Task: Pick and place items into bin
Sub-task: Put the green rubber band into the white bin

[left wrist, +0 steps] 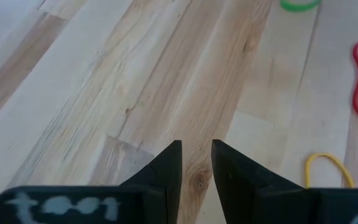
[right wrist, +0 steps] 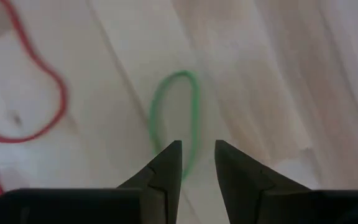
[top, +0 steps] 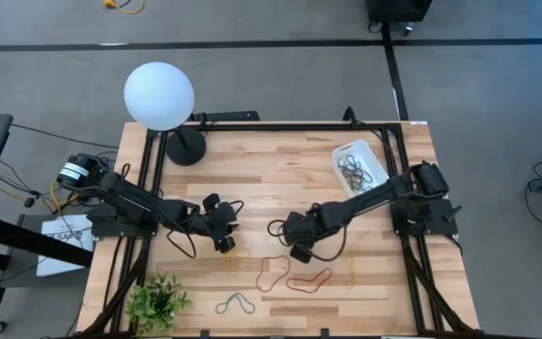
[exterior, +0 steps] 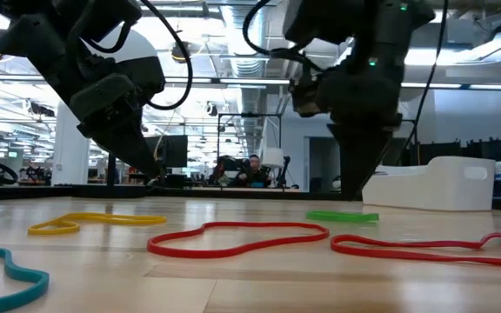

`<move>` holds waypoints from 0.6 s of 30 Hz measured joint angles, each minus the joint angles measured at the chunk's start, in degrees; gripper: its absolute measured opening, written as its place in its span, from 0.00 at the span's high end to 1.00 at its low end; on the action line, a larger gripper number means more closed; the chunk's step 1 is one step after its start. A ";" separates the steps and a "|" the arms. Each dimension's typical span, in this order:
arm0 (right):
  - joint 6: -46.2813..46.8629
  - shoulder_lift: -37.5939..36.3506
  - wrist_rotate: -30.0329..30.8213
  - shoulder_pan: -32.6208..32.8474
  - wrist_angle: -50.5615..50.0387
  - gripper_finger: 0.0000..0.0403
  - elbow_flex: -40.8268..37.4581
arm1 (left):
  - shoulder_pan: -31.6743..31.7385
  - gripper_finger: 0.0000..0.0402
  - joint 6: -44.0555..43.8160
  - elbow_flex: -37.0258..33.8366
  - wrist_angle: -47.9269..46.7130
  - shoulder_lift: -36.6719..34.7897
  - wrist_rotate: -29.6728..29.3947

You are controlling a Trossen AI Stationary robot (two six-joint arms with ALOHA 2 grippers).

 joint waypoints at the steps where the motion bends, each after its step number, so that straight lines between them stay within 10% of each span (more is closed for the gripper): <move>1: -0.11 0.28 -0.51 -0.40 -0.29 0.78 0.46 | 0.00 0.81 0.00 0.01 -0.01 0.00 0.00; 18: -0.29 0.59 -2.70 -1.35 1.77 0.78 0.62 | -0.01 0.81 0.00 0.02 -1.10 0.00 -0.02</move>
